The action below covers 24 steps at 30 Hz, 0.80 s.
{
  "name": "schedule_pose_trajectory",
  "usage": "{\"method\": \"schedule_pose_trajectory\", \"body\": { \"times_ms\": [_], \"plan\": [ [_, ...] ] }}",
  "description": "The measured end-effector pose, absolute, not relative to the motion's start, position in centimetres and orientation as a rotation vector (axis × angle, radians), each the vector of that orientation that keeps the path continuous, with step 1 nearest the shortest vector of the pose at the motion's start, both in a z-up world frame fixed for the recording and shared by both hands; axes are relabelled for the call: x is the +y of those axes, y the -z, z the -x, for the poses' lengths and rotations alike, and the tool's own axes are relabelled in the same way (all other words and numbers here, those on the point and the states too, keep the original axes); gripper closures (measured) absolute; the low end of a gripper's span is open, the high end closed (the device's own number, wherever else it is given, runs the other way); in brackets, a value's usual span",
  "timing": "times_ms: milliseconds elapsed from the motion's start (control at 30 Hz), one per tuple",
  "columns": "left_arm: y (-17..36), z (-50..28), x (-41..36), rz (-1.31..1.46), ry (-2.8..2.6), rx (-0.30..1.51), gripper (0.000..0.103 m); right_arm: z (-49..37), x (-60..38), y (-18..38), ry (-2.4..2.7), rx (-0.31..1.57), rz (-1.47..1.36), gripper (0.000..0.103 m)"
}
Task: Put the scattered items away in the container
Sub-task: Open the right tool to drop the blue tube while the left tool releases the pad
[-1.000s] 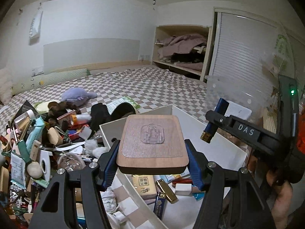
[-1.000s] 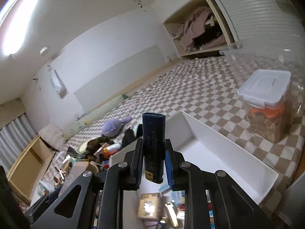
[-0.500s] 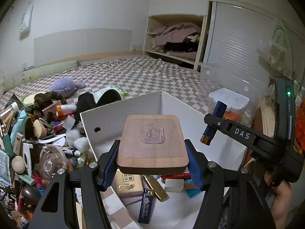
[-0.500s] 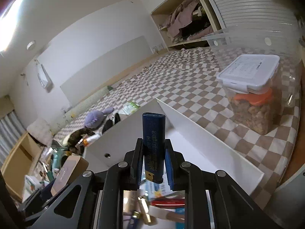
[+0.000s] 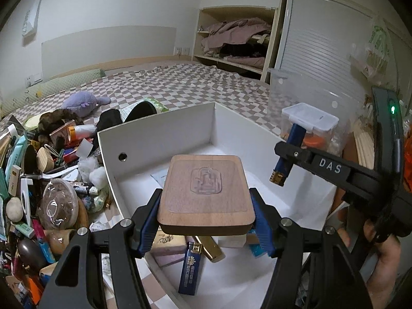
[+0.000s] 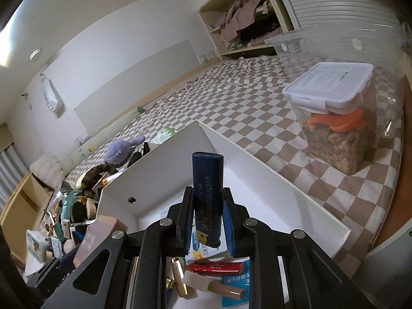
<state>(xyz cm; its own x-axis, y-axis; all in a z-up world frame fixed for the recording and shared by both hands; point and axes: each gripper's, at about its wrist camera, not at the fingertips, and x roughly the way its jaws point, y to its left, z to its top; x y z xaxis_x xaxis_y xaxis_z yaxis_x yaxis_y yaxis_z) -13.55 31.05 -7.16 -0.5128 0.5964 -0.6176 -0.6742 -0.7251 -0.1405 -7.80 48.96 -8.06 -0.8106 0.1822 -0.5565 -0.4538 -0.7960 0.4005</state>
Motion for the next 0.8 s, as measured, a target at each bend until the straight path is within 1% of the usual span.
{"method": "schedule_pose_trajectory", "body": {
  "times_ms": [267,533,800],
  "plan": [
    [8.4,13.3,31.7,0.893,-2.226,0.207,0.039,8.5,48.2,8.3,-2.616,0.732,0.76,0.081],
    [8.8,13.1,31.8,0.91,-2.217,0.224,0.039,8.9,47.2,8.2,-2.635,0.653,0.803,0.081],
    [9.1,13.0,31.9,0.926,-2.207,0.241,0.039,9.2,47.0,8.2,-2.643,0.638,0.819,0.081]
  ]
}}
